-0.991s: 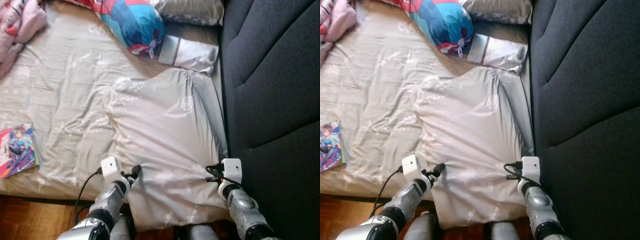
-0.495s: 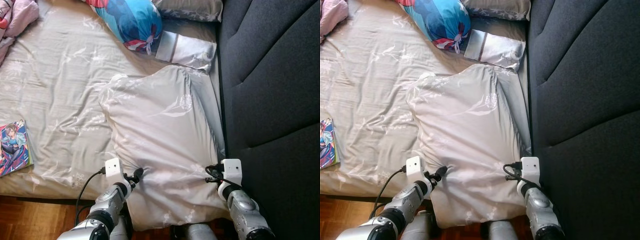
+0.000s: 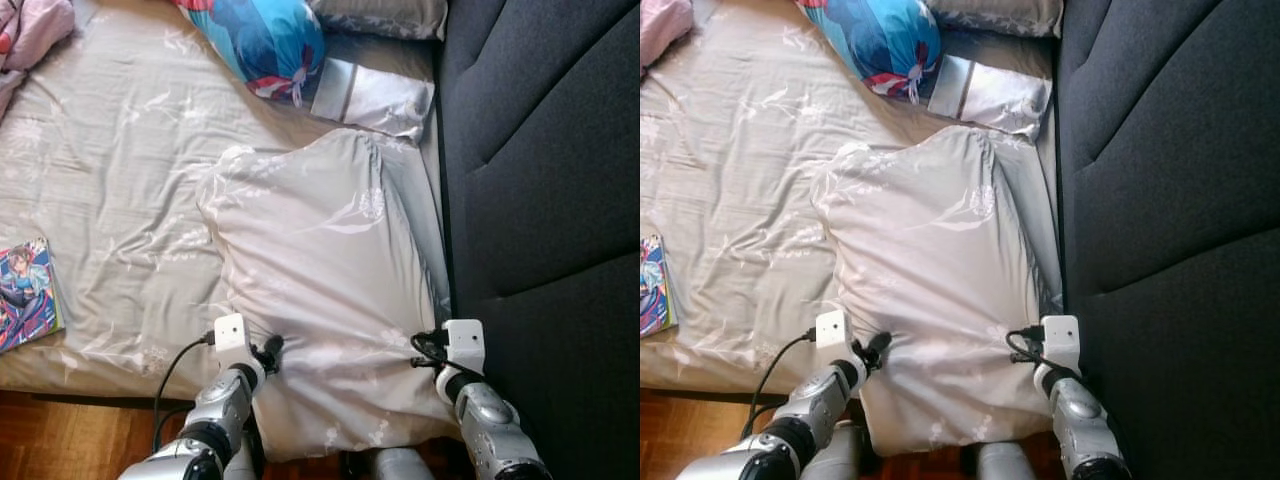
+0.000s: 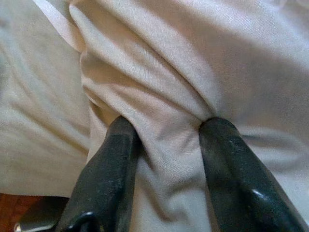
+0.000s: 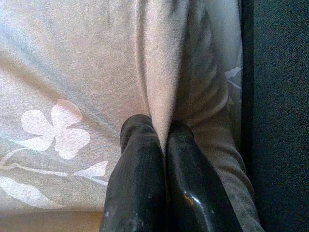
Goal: Clean up the room
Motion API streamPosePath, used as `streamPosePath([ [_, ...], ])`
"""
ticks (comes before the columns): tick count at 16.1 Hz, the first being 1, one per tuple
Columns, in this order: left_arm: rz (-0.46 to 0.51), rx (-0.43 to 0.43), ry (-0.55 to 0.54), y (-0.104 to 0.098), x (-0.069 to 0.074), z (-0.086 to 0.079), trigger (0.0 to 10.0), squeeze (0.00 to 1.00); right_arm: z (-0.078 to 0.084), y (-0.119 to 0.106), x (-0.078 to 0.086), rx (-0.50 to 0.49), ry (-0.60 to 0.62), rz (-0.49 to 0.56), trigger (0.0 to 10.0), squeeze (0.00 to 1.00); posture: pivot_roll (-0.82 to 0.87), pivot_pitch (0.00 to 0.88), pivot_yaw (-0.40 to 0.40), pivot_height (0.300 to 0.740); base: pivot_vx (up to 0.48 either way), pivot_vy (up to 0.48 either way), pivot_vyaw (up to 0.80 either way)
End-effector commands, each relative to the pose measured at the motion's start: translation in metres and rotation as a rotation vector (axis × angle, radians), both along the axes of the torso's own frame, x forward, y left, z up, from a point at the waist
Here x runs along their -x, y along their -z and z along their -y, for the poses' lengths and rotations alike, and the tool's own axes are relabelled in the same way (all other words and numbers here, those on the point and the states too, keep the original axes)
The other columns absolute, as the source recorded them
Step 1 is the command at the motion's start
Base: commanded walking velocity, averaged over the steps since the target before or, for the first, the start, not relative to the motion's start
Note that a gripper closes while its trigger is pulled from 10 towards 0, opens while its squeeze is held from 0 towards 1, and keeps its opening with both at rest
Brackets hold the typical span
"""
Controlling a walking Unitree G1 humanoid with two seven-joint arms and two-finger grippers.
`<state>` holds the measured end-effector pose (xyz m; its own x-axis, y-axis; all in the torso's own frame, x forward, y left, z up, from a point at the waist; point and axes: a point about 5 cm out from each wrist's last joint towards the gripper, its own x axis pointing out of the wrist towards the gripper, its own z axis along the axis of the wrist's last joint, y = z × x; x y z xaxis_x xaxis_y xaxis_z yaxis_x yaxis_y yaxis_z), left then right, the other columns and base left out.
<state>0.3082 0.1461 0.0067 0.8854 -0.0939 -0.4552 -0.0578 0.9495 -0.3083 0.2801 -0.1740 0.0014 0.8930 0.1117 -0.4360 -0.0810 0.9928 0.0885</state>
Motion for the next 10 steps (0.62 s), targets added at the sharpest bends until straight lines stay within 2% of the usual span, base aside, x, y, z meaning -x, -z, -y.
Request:
streamPosePath([
  [1,-0.051,-0.012,-0.018,0.013,0.013,-0.004,0.0,0.00,0.004,0.025,0.025,-0.006,0.024,-0.122,0.0,0.00,-0.17,0.459,-0.104,0.740,0.000,0.000,0.00],
  [6,0.076,-0.016,-0.114,-0.010,-0.005,-0.018,0.0,0.00,-0.001,0.020,0.018,-0.028,0.052,-0.089,0.0,0.00,-0.15,0.446,-0.085,0.740,0.000,0.000,0.00],
  [10,0.235,0.008,-0.138,-0.041,-0.026,-0.023,0.0,0.00,-0.003,0.008,0.003,-0.046,0.081,-0.022,0.0,0.00,-0.12,0.422,-0.065,0.740,0.000,0.000,0.00],
])
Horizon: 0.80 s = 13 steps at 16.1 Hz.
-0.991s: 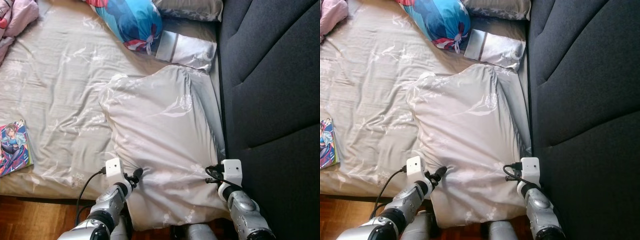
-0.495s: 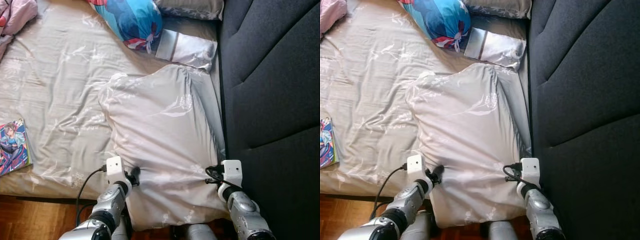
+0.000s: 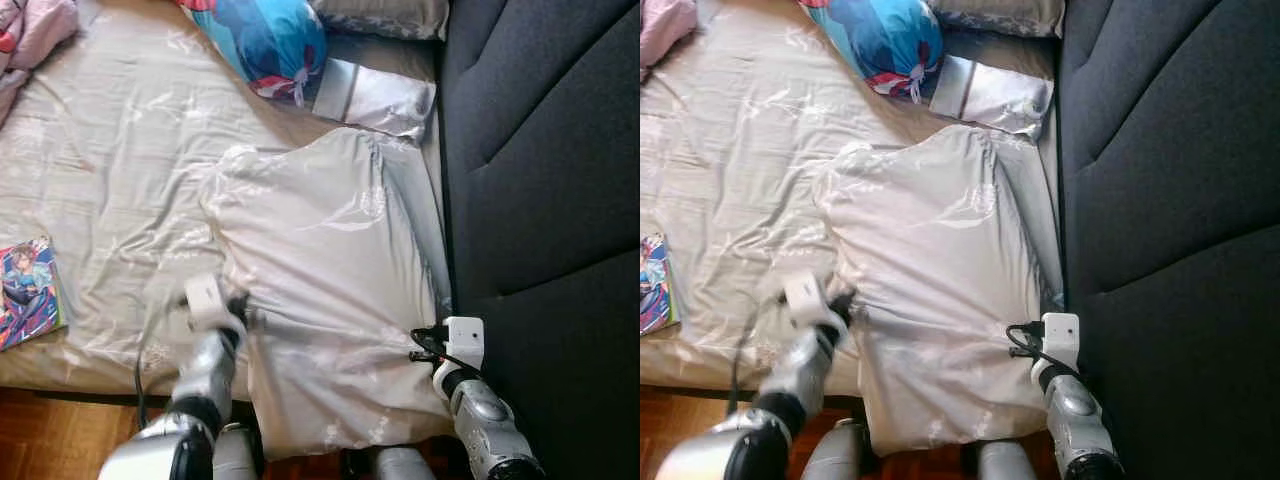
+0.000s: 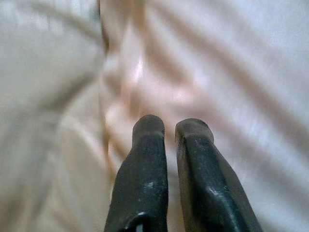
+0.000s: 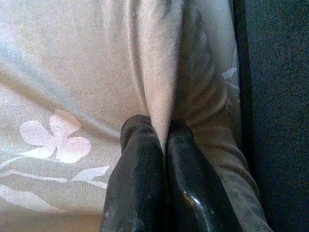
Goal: Clean up the room
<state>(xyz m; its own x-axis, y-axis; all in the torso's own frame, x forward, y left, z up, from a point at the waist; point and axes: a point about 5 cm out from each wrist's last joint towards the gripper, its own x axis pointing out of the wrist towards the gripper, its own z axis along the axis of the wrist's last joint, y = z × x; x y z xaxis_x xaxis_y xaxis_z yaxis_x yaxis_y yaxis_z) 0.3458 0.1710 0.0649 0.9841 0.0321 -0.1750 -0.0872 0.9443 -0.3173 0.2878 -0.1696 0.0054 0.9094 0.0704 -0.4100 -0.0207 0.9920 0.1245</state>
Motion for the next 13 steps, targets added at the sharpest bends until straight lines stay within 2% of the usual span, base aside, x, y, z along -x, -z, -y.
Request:
streamPosePath([
  [1,-0.011,0.015,0.008,0.007,0.005,0.002,0.0,0.00,0.003,0.004,0.005,-0.010,0.036,-0.004,0.0,0.00,-0.11,0.416,-0.059,0.740,0.000,0.000,0.00],
  [4,0.079,0.001,0.023,-0.014,-0.006,0.004,0.0,0.00,0.007,-0.017,-0.010,-0.026,0.075,0.107,0.0,0.00,-0.09,0.405,-0.048,0.740,0.000,0.000,0.00],
  [5,0.053,-0.028,0.074,-0.012,-0.007,0.008,0.0,0.00,0.007,-0.023,-0.016,-0.034,0.078,0.127,0.0,0.00,-0.09,0.398,-0.044,0.740,0.000,0.000,0.00],
  [6,0.015,-0.037,0.089,-0.005,-0.003,0.010,2.1,0.00,0.006,-0.023,-0.016,-0.035,0.071,0.126,0.0,0.00,-0.09,0.398,-0.044,0.740,0.000,0.000,0.00],
  [7,-0.038,-0.060,0.098,0.005,0.001,0.011,10.0,0.00,0.004,-0.020,-0.015,-0.032,0.063,0.114,0.0,0.00,-0.09,0.399,-0.044,0.740,0.000,0.000,0.00],
  [8,-0.083,-0.058,0.109,0.015,0.007,0.012,10.0,0.00,0.001,-0.015,-0.011,-0.031,0.056,0.090,0.0,0.00,-0.10,0.400,-0.045,0.740,0.000,0.000,0.00],
  [9,-0.125,0.010,0.131,0.024,0.013,0.018,10.0,1.00,0.000,-0.007,-0.003,-0.031,0.050,0.067,0.0,0.00,-0.10,0.409,-0.044,0.740,0.000,0.000,0.00],
  [11,-0.139,0.043,0.144,0.027,0.014,0.021,10.0,1.00,-0.001,-0.002,0.004,-0.032,0.050,0.053,0.0,0.00,-0.11,0.412,-0.044,0.740,0.000,0.000,0.00],
  [13,-0.132,0.012,0.166,0.023,0.011,0.023,10.0,1.00,0.000,0.006,0.014,-0.031,0.057,0.030,0.0,0.00,-0.11,0.422,-0.047,0.740,0.000,0.000,0.00],
])
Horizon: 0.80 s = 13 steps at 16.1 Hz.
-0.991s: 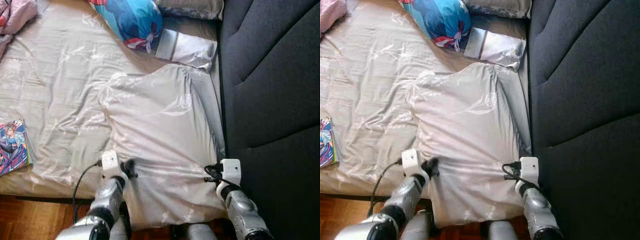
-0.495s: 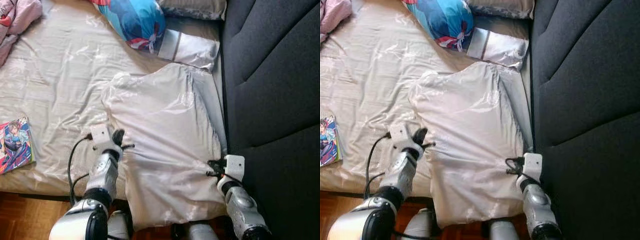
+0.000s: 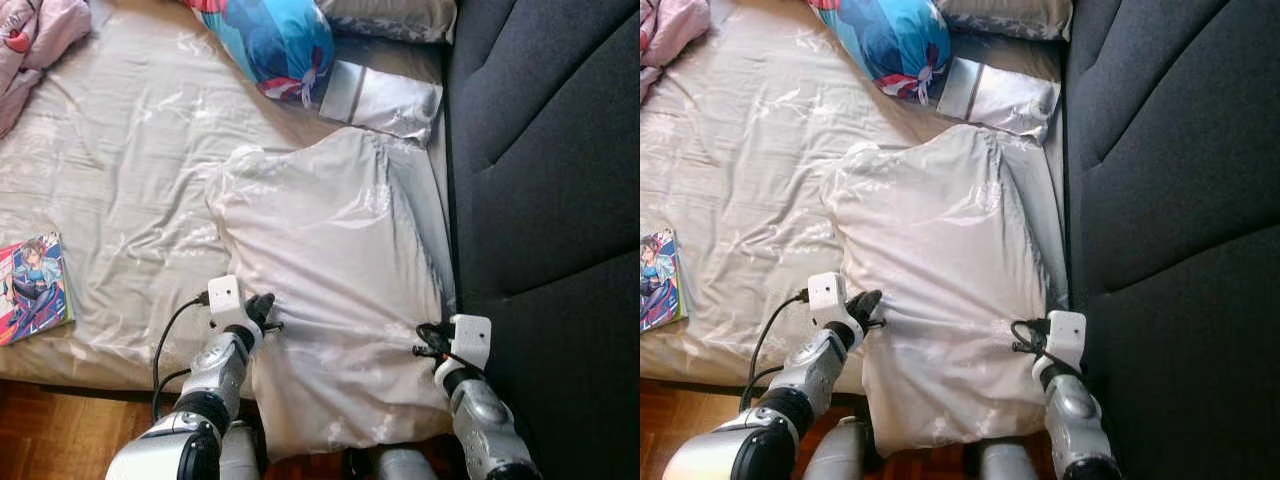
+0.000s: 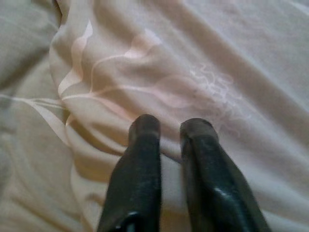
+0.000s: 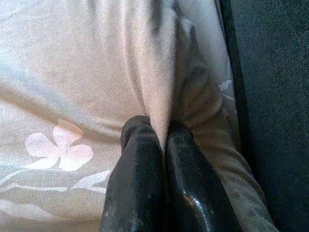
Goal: Clean up the room
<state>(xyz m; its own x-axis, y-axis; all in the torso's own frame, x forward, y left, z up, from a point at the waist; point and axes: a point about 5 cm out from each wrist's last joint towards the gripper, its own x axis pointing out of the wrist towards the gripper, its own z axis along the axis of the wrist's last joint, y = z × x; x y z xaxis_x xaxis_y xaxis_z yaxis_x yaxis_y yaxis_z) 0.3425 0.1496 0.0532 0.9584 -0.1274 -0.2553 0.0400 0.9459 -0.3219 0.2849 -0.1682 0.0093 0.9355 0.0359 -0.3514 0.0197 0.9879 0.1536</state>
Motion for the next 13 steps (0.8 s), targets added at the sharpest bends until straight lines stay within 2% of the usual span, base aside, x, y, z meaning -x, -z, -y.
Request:
streamPosePath([
  [1,-0.043,-0.001,-0.001,0.009,0.005,0.000,10.0,1.00,0.001,0.010,0.012,-0.002,0.007,-0.032,0.0,0.00,-0.11,0.422,-0.047,0.740,0.000,0.000,0.00],
  [4,-0.022,-0.012,-0.030,0.002,0.001,-0.006,10.0,1.00,0.001,0.012,0.015,-0.001,0.008,-0.037,0.0,0.00,-0.12,0.423,-0.049,0.740,0.000,0.000,0.00],
  [6,-0.063,-0.035,-0.037,0.009,0.005,-0.010,10.0,1.00,0.000,0.012,0.016,0.001,0.003,-0.038,0.0,0.00,-0.11,0.427,-0.051,0.740,0.000,0.000,0.00],
  [13,-0.110,0.000,-0.046,0.023,0.015,-0.009,10.0,1.00,0.001,0.013,0.024,0.008,-0.001,-0.033,0.0,0.00,-0.13,0.444,-0.061,0.740,0.000,0.000,0.00],
])
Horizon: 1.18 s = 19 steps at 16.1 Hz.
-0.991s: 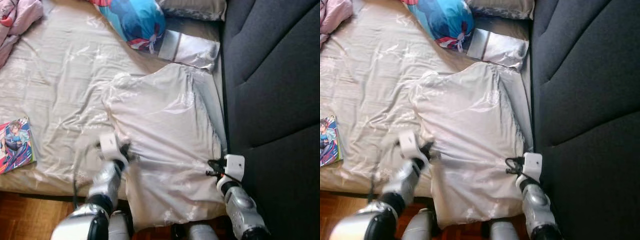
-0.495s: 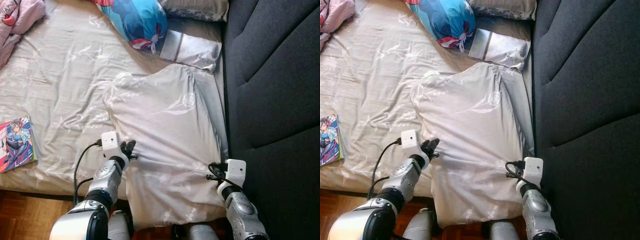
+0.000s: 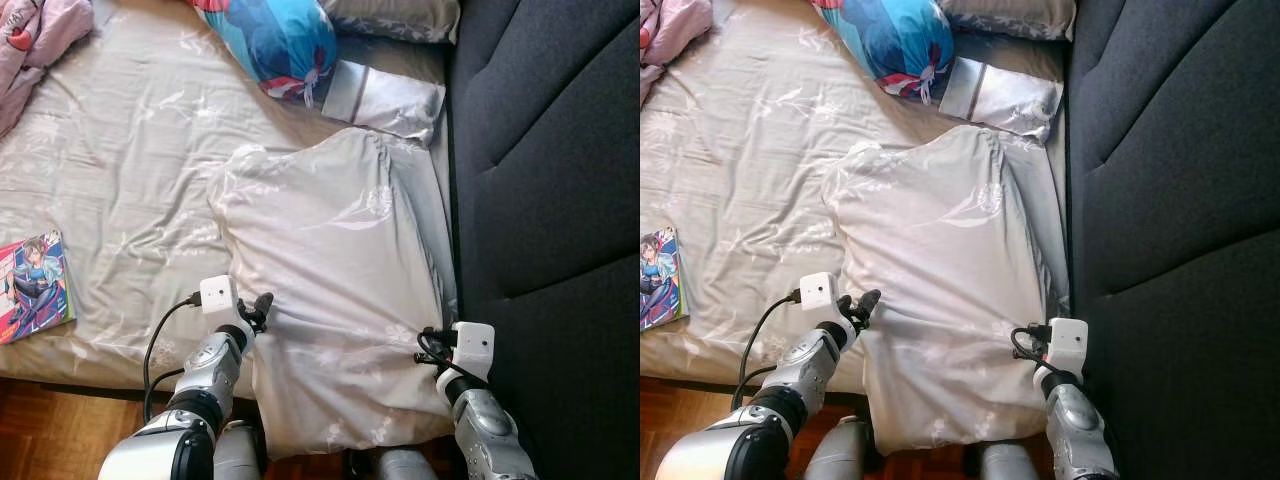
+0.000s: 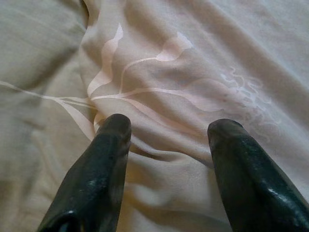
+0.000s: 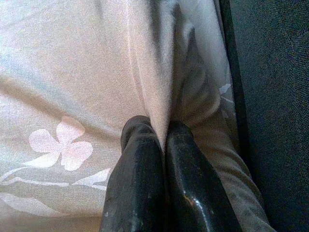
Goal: Clean up the room
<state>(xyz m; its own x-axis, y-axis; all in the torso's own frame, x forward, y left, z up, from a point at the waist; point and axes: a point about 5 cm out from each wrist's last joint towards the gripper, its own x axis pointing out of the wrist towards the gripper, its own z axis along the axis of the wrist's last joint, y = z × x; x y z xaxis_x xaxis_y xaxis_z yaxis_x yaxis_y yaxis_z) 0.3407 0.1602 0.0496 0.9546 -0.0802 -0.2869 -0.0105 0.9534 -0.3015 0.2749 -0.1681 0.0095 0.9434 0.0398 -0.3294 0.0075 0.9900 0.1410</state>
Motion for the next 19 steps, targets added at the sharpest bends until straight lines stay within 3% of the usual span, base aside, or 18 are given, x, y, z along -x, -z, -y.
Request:
streamPosePath([
  [1,-0.078,0.026,-0.002,0.019,0.014,0.002,10.0,1.00,0.002,0.013,0.014,-0.003,0.008,-0.058,0.0,0.00,-0.13,0.446,-0.063,0.740,0.000,0.000,0.00],
  [7,-0.104,0.012,-0.017,0.023,0.016,0.001,10.0,1.00,0.000,0.012,0.014,-0.005,0.003,-0.058,0.0,0.00,-0.13,0.444,-0.066,0.740,0.000,0.000,0.00],
  [8,-0.134,0.022,-0.008,0.028,0.019,0.003,10.0,0.00,0.000,0.012,0.015,-0.004,0.002,-0.057,0.0,0.00,-0.14,0.444,-0.069,0.740,0.000,0.000,0.00],
  [11,-0.163,0.088,0.025,0.037,0.027,0.009,10.0,0.00,0.002,0.010,0.018,-0.002,0.003,-0.050,0.0,0.00,-0.16,0.452,-0.080,0.740,0.000,0.000,0.00],
  [13,-0.180,0.087,0.042,0.042,0.031,0.013,10.0,0.00,0.004,0.009,0.023,0.001,0.005,-0.048,0.0,0.00,-0.18,0.466,-0.091,0.740,0.000,0.000,0.00],
  [17,-0.295,0.035,0.038,0.065,0.054,0.015,10.0,0.00,0.012,0.001,0.034,0.018,0.017,-0.031,0.0,0.00,-0.26,0.487,-0.133,0.740,0.000,0.000,0.00],
  [19,-0.306,0.022,0.035,0.068,0.056,0.016,10.0,0.00,0.014,-0.002,0.036,0.024,0.013,-0.028,0.0,0.00,-0.27,0.494,-0.144,0.740,0.000,0.000,0.00],
])
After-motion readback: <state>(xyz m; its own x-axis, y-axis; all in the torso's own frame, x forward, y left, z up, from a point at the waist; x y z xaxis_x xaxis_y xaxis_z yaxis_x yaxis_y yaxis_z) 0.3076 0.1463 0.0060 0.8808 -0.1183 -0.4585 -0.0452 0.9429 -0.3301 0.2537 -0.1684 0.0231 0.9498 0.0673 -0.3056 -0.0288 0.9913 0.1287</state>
